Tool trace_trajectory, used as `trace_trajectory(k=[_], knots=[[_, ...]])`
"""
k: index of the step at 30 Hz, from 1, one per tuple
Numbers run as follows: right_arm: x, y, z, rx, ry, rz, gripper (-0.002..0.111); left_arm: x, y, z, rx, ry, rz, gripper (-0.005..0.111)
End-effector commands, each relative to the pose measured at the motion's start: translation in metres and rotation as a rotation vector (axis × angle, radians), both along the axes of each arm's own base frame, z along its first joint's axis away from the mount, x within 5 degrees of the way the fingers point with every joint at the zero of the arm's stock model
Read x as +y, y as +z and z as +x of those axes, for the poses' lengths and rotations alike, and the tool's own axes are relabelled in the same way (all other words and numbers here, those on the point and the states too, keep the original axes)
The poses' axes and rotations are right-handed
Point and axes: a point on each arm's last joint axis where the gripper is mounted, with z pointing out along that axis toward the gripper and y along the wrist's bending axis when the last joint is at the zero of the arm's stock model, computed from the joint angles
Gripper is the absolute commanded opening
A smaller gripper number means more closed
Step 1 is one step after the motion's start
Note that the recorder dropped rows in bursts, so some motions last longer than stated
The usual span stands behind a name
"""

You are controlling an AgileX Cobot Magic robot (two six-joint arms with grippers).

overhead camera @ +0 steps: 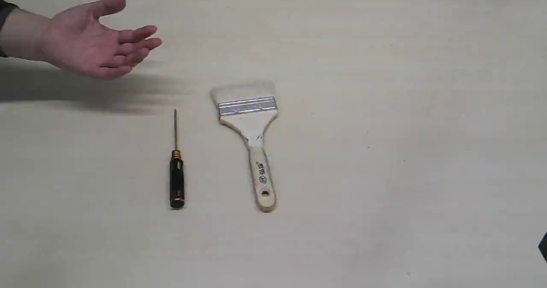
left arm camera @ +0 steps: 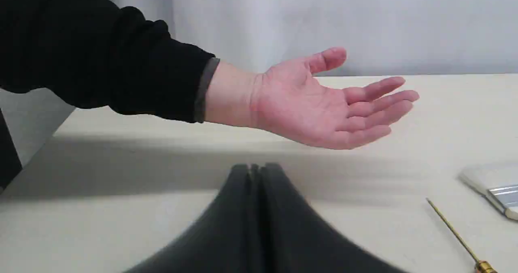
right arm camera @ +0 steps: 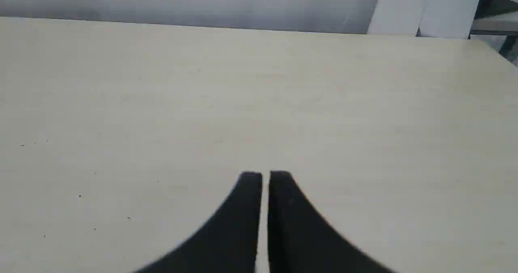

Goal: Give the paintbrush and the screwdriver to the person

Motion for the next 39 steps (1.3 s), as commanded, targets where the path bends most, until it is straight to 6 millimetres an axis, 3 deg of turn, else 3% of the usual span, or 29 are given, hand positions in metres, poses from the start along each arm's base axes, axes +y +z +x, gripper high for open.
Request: trace_trajectory(k=[1,18,22,32,39], knots=[[0.000,0.000,0.000,-0.016,-0.005,-0.006,0.005,-0.001,0.000,0.000,-0.007,-0.008,-0.002,0.000],[0.000,0.000,0.000,-0.016,-0.005,-0.006,0.005,-0.001,0.000,0.000,-0.006,-0.009,-0.006,0.000],[-0.001,0.004,0.001,-0.054,-0.002,-0.071,0.005,-0.001,0.000,0.000,-0.006,-0.009,-0.006,0.000],[0.005,0.053,-0.001,-0.589,0.047,-0.160,0.005,-0.001,0.000,0.000,-0.006,-0.009,-0.006,0.000],[0.006,0.060,-0.004,-0.674,0.055,-0.168,0.005,-0.001,0.000,0.000,-0.006,-0.009,-0.006,0.000]])
